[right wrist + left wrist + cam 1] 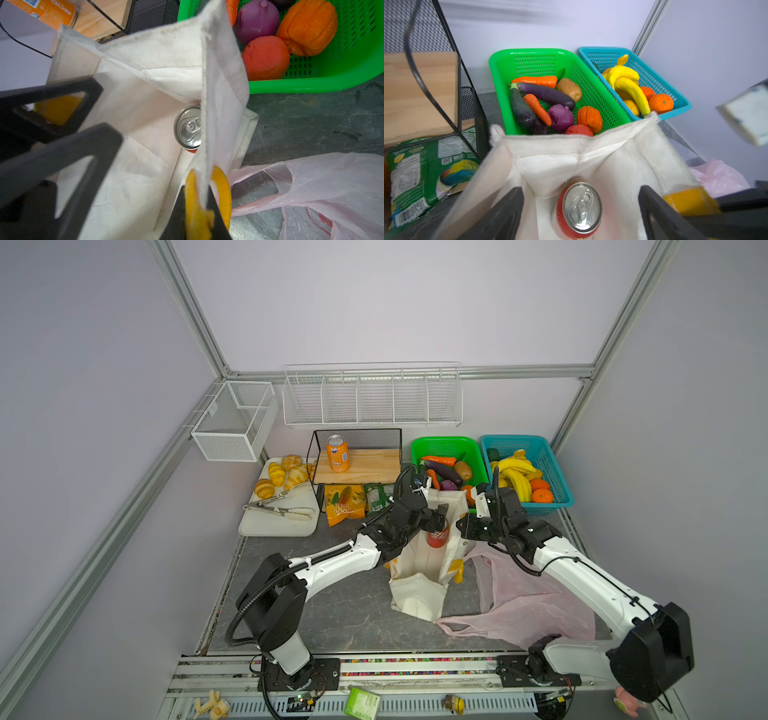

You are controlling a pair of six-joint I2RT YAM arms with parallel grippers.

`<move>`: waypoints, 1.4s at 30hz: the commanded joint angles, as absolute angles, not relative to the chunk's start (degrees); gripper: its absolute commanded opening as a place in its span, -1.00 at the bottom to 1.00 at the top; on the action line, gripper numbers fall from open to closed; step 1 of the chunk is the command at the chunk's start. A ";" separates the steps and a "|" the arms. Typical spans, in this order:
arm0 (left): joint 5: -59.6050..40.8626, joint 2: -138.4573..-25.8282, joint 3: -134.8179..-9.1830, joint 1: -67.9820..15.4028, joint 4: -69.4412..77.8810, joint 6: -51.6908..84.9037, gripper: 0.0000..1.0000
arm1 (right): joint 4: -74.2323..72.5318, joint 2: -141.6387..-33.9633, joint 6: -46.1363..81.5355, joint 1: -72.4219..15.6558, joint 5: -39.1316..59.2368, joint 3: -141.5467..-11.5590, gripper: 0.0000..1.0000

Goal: Place the mixed food into the grocery bags and tie them
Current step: 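Open the left gripper to release the red can into the bag, then move the left gripper to the shelf and grasp the orange Fanta can, then carry the orange can over the tote bag with the left gripper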

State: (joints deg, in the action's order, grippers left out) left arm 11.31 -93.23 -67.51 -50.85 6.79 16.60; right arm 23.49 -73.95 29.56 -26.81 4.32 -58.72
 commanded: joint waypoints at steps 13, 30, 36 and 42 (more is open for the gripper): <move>9.35 -76.16 -69.50 -36.89 -7.16 14.36 0.67 | 21.72 -74.40 28.48 -26.19 3.78 -59.68 -0.84; 1.20 -96.13 -89.29 -10.81 -17.59 10.51 0.72 | 20.65 -75.29 27.16 -26.18 5.60 -60.55 -0.84; 0.91 -103.83 -98.14 -10.81 -20.89 6.99 0.79 | 20.58 -76.16 27.08 -26.19 6.12 -61.26 -0.84; 0.58 -109.16 -103.75 -10.81 -22.33 5.79 0.79 | 20.73 -76.40 26.98 -26.20 6.15 -61.78 -0.84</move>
State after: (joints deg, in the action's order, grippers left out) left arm 1.17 -107.24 -100.77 -10.76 -20.16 7.79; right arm 22.50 -76.01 27.86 -26.70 6.28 -59.99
